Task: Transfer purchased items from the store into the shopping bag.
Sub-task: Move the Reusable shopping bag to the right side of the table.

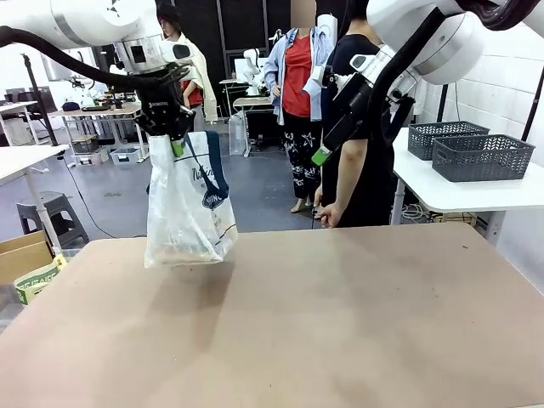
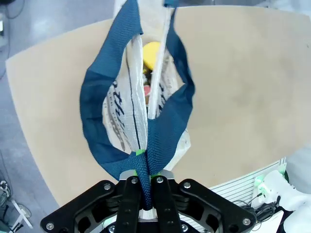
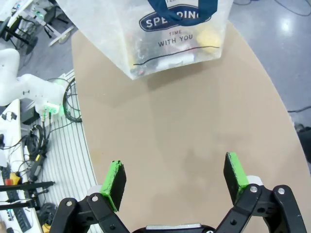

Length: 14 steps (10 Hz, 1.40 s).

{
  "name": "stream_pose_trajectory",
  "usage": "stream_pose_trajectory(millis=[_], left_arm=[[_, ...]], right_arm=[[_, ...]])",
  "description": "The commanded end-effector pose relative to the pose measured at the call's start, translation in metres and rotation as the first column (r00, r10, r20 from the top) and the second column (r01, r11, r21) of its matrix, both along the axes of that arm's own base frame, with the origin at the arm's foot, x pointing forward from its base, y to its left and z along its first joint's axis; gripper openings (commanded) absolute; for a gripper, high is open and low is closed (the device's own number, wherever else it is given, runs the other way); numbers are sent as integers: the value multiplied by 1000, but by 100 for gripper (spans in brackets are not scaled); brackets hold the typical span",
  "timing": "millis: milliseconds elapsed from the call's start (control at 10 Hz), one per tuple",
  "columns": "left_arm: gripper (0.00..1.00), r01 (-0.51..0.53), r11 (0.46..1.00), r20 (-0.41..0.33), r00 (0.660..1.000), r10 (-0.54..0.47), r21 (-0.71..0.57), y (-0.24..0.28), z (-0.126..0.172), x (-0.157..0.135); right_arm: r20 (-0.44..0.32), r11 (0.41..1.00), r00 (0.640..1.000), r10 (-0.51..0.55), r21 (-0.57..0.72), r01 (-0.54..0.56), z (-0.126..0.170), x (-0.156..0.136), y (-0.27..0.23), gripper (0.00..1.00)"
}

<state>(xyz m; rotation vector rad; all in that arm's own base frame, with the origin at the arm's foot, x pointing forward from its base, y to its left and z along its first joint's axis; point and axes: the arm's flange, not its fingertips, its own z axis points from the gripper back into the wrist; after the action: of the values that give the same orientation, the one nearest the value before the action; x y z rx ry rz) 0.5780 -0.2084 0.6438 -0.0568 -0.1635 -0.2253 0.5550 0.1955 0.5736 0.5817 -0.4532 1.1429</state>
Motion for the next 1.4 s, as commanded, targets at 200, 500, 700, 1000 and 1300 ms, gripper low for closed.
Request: stream_pose_trajectory(millis=[200, 500, 700, 1000, 1300], left_arm=[[0, -50, 999, 20, 999, 51, -11, 31, 25, -2], [0, -49, 999, 0, 999, 49, 3, 28, 6, 4], [0, -49, 999, 0, 999, 49, 3, 28, 6, 4], [0, -44, 999, -22, 999, 44, -4, 43, -5, 7], [0, -102, 995, 20, 995, 103, -23, 103, 10, 0]], right_arm=[[-8, 1000, 1000, 0, -17, 0, 2, 0, 0, 100], [-8, 1000, 1000, 0, -17, 0, 2, 0, 0, 100], [-8, 1000, 1000, 0, -17, 0, 2, 0, 0, 100], [-8, 1000, 1000, 0, -17, 0, 2, 0, 0, 100], [-8, 1000, 1000, 0, -17, 0, 2, 0, 0, 100]])
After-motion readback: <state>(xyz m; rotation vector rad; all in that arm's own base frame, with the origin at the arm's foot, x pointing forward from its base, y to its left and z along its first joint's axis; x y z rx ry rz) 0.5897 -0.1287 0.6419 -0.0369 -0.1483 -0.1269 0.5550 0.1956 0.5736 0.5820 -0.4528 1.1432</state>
